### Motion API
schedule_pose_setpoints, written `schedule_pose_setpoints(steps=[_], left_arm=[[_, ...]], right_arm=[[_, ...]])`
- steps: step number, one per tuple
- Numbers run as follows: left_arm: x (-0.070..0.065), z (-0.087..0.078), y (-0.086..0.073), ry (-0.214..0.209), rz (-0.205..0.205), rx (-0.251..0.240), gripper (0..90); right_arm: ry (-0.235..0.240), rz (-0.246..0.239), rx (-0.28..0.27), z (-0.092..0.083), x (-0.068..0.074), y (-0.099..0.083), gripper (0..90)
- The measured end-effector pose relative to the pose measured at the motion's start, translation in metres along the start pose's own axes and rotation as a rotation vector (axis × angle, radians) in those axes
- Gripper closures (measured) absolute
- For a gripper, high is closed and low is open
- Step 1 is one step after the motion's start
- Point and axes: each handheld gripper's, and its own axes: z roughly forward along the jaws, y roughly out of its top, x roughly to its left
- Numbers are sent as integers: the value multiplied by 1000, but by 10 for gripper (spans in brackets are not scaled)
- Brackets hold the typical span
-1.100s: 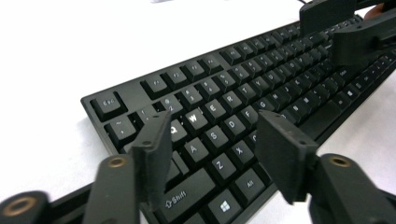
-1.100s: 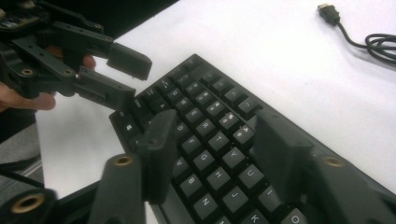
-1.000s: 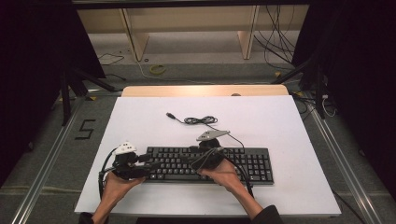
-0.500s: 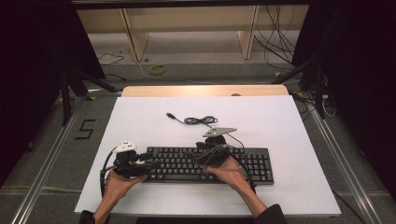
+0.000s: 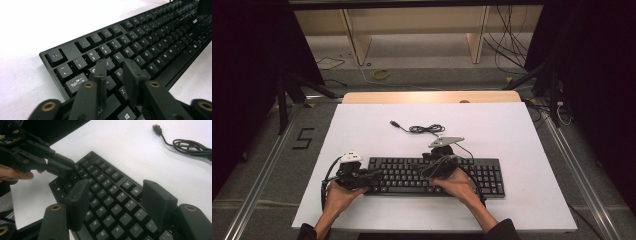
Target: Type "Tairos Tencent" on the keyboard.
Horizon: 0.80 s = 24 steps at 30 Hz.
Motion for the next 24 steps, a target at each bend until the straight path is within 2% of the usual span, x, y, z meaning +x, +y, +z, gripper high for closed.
schedule_pose_setpoints(steps=[12,24], left_arm=[[-1,5,0,14,20,45,883],[-2,10,1,18,25,75,890]], right_arm=[[-5,2,1,-1,-1,0,394],[-6,2,2,-1,-1,0,395]])
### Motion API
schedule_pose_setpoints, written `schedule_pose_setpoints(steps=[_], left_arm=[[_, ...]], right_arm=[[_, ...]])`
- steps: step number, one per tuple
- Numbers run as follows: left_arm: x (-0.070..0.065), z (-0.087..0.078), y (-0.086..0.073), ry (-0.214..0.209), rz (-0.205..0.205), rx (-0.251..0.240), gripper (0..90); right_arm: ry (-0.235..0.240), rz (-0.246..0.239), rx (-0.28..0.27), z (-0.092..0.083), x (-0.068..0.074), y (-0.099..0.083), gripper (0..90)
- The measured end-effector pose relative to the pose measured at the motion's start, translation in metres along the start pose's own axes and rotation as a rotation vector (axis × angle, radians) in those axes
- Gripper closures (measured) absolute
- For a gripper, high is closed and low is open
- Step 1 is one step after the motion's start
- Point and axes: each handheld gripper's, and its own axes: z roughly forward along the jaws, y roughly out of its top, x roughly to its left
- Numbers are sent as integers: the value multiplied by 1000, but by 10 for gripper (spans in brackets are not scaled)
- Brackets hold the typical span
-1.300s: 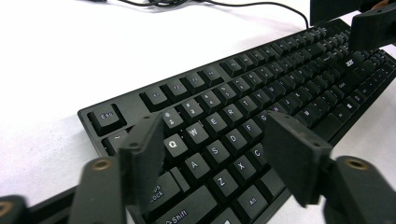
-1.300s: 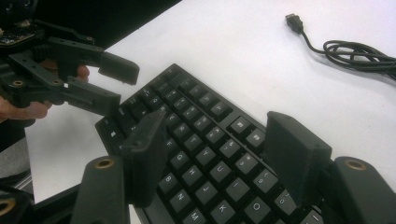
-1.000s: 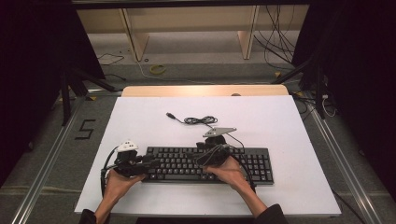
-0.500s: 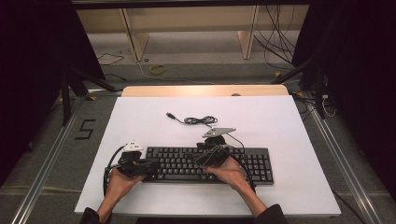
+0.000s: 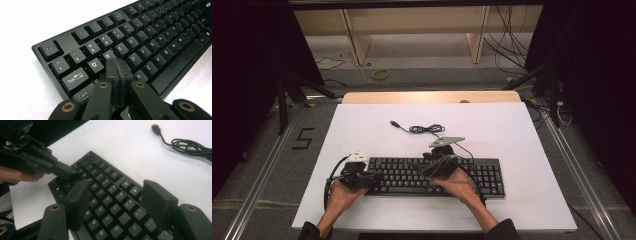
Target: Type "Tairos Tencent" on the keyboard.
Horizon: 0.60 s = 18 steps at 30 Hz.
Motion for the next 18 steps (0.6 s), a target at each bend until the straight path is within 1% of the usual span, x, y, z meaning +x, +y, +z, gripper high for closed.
schedule_pose_setpoints(steps=[2,5,9,11,13,18], left_arm=[[0,2,0,3,-1,17,891],[0,2,0,4,-9,22,893],[-2,2,0,10,-6,20,893],[-2,0,0,10,-9,9,891],[-2,-2,1,7,-8,-12,888],[-6,-7,3,-24,-14,-67,777]], right_arm=[[0,0,0,0,0,0,396],[0,0,1,0,0,0,398],[0,-1,1,-1,0,0,399],[0,-1,-2,-1,0,0,400],[-1,-2,-2,-1,0,0,402],[-2,-4,0,-1,0,0,412]])
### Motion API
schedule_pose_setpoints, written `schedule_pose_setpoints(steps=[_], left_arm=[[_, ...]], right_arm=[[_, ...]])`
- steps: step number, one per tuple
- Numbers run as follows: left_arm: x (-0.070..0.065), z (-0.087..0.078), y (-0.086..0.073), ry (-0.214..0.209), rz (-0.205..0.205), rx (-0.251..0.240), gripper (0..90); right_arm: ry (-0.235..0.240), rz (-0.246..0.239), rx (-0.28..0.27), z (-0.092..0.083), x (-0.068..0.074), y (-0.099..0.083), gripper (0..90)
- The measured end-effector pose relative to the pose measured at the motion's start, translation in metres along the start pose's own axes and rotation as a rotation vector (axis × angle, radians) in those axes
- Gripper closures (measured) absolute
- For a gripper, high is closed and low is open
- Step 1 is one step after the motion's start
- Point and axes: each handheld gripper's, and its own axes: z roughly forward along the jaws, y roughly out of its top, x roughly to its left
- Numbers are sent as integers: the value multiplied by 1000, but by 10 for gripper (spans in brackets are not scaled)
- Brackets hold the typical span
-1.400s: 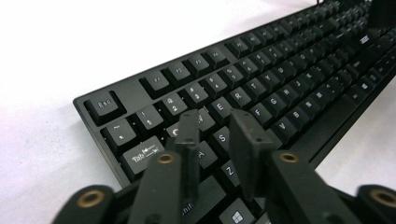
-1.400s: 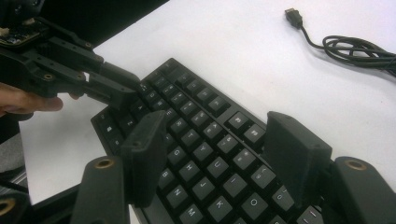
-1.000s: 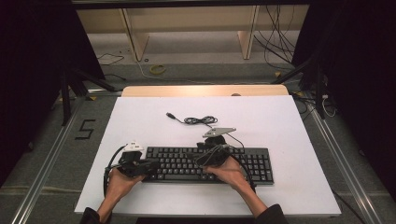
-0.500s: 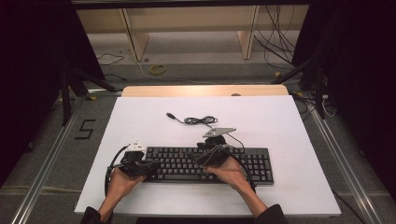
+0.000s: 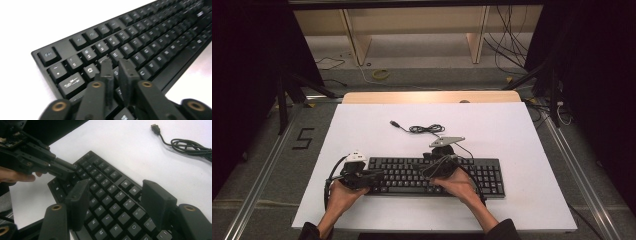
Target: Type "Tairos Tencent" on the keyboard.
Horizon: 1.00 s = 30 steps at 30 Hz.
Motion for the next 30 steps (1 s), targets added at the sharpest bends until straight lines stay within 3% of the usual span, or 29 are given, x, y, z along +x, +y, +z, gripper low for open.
schedule_pose_setpoints(steps=[10,16,30], left_arm=[[-6,-3,2,-45,-19,-77,516],[-7,-4,2,-57,-36,-119,409],[-9,-6,2,-72,-32,-158,321]], right_arm=[[-3,-8,16,1,-1,-1,507],[-3,-15,25,2,-1,-3,593],[-19,-15,68,9,-5,-9,819]])
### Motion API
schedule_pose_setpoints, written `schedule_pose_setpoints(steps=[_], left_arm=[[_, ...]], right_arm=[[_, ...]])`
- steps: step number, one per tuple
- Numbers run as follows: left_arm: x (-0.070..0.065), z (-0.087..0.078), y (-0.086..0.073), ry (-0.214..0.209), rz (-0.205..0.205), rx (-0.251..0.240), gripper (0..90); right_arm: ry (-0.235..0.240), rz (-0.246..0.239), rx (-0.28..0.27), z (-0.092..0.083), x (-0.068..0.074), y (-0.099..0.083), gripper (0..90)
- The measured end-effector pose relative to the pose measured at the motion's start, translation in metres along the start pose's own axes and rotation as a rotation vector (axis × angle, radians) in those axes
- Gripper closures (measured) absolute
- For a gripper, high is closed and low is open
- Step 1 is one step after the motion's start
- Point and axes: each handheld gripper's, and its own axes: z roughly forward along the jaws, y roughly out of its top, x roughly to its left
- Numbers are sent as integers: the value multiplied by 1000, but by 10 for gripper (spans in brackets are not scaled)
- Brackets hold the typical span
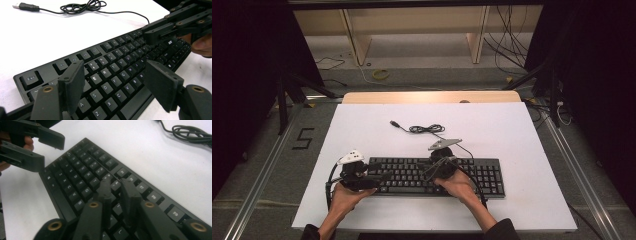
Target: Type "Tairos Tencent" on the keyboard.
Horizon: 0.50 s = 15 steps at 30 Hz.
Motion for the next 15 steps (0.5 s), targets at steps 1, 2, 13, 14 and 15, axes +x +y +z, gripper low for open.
schedule_pose_setpoints(steps=[1,2,13,14,15], left_arm=[[0,0,0,-1,-1,2,321],[0,0,0,-2,-1,3,321],[0,0,-1,-6,-8,-1,290],[0,0,-1,-5,-8,-2,290],[0,0,-1,-4,-7,-2,290]], right_arm=[[1,-1,4,1,0,0,831],[3,1,8,1,0,-1,846],[-11,-15,49,8,0,-4,900],[-14,-15,54,9,0,-4,900],[-17,-18,56,10,0,-4,900]])
